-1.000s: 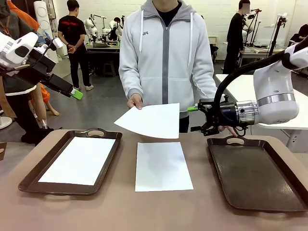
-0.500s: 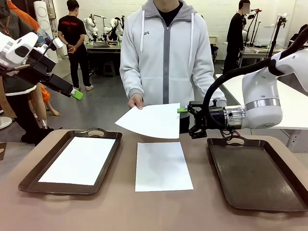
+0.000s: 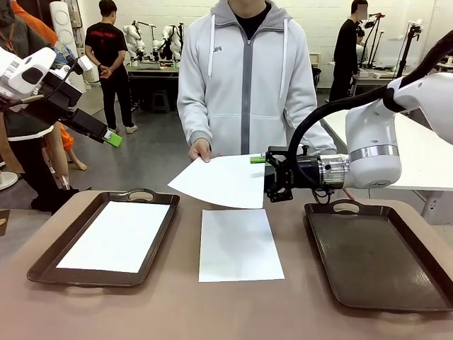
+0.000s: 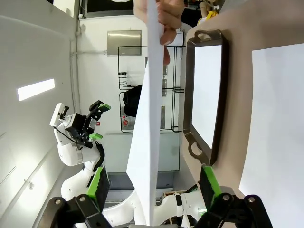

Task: Sort the A4 documents.
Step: Receive the A4 Paper, then place the A4 Paper in the designated Handle tray.

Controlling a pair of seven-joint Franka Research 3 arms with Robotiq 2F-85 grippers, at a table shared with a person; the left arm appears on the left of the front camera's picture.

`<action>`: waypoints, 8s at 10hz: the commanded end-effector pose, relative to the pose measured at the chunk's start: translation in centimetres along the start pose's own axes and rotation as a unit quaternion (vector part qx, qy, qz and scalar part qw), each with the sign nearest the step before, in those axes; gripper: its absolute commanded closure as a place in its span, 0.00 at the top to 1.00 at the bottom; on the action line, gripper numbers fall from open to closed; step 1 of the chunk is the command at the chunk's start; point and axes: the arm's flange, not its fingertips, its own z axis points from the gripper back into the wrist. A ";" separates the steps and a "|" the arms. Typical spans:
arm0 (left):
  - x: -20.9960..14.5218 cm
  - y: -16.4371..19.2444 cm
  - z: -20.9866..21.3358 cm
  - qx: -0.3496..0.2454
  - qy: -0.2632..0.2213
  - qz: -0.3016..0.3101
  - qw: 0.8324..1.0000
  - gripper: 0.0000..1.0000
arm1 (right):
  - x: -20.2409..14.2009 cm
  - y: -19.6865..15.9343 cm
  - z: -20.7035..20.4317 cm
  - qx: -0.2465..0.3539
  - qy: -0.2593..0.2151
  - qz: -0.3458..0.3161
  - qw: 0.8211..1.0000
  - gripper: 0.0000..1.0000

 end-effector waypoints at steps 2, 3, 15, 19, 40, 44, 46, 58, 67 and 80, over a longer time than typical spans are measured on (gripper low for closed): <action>0.0 0.0 0.0 0.000 0.000 0.000 1.000 1.00 | 1.1 -0.5 -1.5 0.012 -0.015 -0.010 1.000 1.00; 0.0 0.0 0.0 0.000 0.000 0.000 1.000 1.00 | 1.1 -0.5 -1.5 0.005 -0.016 -0.007 1.000 1.00; 0.0 0.0 0.0 0.000 0.000 0.000 1.000 1.00 | 0.8 -0.6 -0.5 -0.031 -0.020 -0.014 0.999 0.00; 0.0 0.0 0.0 0.000 0.000 0.000 1.000 1.00 | 1.0 -0.7 -0.2 -0.028 -0.023 -0.013 0.999 0.00; 0.0 0.0 0.0 0.000 0.000 0.000 1.000 1.00 | 0.9 -0.7 0.2 -0.024 -0.022 -0.002 0.999 0.01; 0.0 0.0 0.0 0.000 0.000 0.000 1.000 1.00 | -4.1 2.9 7.5 -0.104 0.000 0.065 0.992 0.01; 0.0 0.0 0.0 0.000 0.000 0.000 1.000 1.00 | -3.9 2.8 11.2 -0.126 0.017 0.044 0.991 0.01; 0.0 0.0 0.0 0.000 0.000 0.000 1.000 1.00 | -0.4 -3.5 28.3 -0.203 0.021 -0.090 0.975 0.01; 0.0 0.0 0.0 0.000 0.000 0.000 1.000 1.00 | -1.6 -6.5 30.3 -0.272 0.036 -0.015 0.962 0.01; 0.0 0.0 0.0 0.000 0.000 0.000 1.000 1.00 | -1.1 -9.6 30.9 -0.365 -0.002 -0.035 0.930 0.01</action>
